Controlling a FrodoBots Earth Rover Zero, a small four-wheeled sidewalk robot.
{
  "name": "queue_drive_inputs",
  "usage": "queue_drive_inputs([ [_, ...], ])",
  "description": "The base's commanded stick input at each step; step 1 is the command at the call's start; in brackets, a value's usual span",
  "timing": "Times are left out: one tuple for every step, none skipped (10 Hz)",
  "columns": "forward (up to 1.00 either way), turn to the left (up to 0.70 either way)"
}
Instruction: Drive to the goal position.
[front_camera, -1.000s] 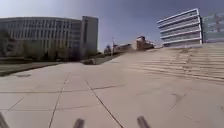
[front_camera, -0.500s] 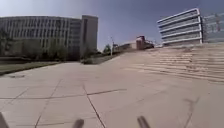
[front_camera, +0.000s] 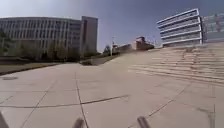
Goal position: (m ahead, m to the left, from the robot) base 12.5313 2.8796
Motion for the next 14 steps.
queue_drive_inputs([
  [0.7,0.04],
  [0.7,0.02],
  [0.7,0.02],
  [0.7,0.02],
  [0.7,0.02],
  [0.7,0.02],
  [0.7,0.02],
  [0.7,0.02],
  [0.7,0.02],
  [0.7,0.0],
  [0.7,0.0],
  [0.7,0.0],
  [0.7,0.0],
  [0.7,0.0],
])
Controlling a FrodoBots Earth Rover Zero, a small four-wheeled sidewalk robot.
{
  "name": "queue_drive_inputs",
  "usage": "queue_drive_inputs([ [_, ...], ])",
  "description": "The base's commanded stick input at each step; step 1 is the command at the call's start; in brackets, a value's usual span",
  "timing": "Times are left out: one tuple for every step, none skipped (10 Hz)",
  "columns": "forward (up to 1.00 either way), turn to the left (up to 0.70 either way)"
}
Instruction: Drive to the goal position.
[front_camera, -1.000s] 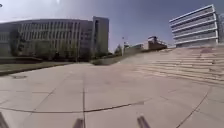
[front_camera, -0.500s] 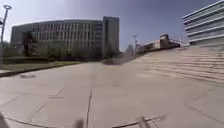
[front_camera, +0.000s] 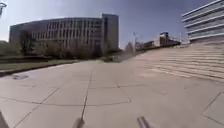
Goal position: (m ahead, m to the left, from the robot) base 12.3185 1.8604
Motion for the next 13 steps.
queue_drive_inputs([
  [0.7,0.0],
  [0.7,0.0],
  [0.7,0.0],
  [0.7,0.1],
  [0.7,0.3],
  [0.7,0.34],
  [0.7,0.35],
  [0.7,0.35],
  [0.7,0.32],
  [0.7,0.16],
  [0.7,0.05],
  [0.7,0.03],
  [0.7,0.03],
])
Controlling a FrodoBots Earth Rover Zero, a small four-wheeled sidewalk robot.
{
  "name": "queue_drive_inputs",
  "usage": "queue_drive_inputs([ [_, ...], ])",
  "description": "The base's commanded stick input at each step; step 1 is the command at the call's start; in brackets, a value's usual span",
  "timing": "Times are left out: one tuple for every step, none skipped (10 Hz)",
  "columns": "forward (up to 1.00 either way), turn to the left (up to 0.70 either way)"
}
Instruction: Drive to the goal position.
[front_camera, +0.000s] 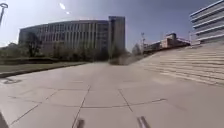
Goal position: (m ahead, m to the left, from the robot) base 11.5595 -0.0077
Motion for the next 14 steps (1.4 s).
queue_drive_inputs([
  [0.7,0.02],
  [0.7,0.0],
  [0.7,0.0],
  [0.7,0.0],
  [0.7,0.0],
  [0.7,0.0],
  [0.7,0.0],
  [0.7,0.0],
  [0.7,-0.02],
  [0.7,-0.19],
  [0.7,-0.32],
  [0.7,-0.33],
  [0.7,-0.31],
  [0.7,-0.13],
])
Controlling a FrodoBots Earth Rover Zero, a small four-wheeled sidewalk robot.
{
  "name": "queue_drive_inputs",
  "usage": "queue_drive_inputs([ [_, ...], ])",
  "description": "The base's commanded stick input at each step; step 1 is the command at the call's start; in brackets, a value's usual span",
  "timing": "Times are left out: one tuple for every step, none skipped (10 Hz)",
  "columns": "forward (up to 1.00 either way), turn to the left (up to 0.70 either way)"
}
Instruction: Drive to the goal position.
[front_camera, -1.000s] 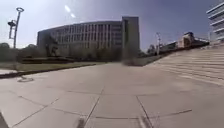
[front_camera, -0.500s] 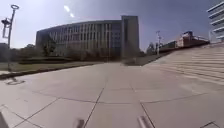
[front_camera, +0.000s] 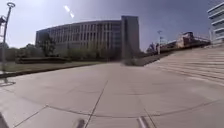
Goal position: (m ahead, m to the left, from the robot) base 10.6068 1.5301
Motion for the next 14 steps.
queue_drive_inputs([
  [0.7,0.0],
  [0.7,0.0],
  [0.7,0.0],
  [0.7,0.0],
  [0.7,0.0],
  [0.7,0.0],
  [0.7,0.0],
  [0.7,0.0],
  [0.7,0.0],
  [0.7,0.0],
  [0.7,0.0],
  [0.7,0.0],
  [0.7,0.0],
  [0.7,0.0],
])
